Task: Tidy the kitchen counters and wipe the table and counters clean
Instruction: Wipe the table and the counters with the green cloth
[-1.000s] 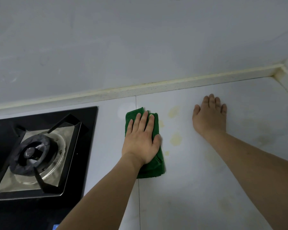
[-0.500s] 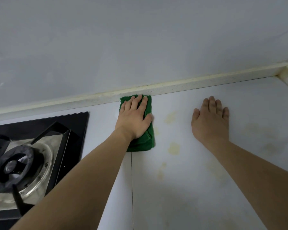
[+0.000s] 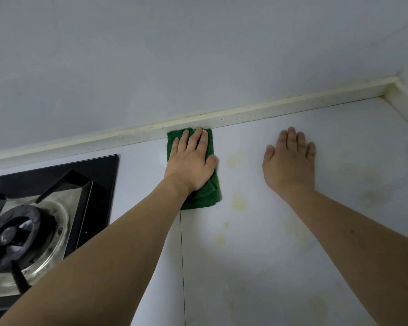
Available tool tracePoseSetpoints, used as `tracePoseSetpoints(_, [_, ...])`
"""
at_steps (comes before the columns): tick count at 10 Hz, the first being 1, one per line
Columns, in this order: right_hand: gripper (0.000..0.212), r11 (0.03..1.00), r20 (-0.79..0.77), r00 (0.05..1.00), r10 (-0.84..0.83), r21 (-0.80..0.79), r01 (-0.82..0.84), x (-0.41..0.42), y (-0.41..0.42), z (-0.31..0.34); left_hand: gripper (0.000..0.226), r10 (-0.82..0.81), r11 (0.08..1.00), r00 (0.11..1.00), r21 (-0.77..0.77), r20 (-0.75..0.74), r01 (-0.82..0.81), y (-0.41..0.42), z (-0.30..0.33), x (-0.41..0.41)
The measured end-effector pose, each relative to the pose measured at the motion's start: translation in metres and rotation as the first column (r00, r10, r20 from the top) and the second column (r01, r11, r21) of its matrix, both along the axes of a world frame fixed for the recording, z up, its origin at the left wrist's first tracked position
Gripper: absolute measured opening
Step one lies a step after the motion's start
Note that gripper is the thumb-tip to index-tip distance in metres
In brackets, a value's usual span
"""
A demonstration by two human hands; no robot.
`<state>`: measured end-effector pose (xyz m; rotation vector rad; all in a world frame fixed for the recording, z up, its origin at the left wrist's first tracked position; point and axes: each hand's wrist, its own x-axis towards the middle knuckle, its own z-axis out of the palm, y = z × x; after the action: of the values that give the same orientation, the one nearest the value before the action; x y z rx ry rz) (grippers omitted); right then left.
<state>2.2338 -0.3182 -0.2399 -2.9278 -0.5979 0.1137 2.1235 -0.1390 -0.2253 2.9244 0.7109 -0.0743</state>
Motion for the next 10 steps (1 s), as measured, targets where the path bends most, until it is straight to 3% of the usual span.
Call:
tracePoseSetpoints(5, [0.060,1.000,-0.010,1.000,0.005,0.018,-0.005,0.000,-0.002,0.001,0.064,-0.032,0.999,0.999,0.005,-0.005,0.032,-0.019,-0.003,-0.016])
tracePoseSetpoints(10, [0.059,1.000,-0.045,0.999,-0.001,0.021,0.002,-0.002,-0.003,0.006,0.067,-0.002,1.000,1.000,-0.004,0.018,0.002,-0.115,0.000,-0.122])
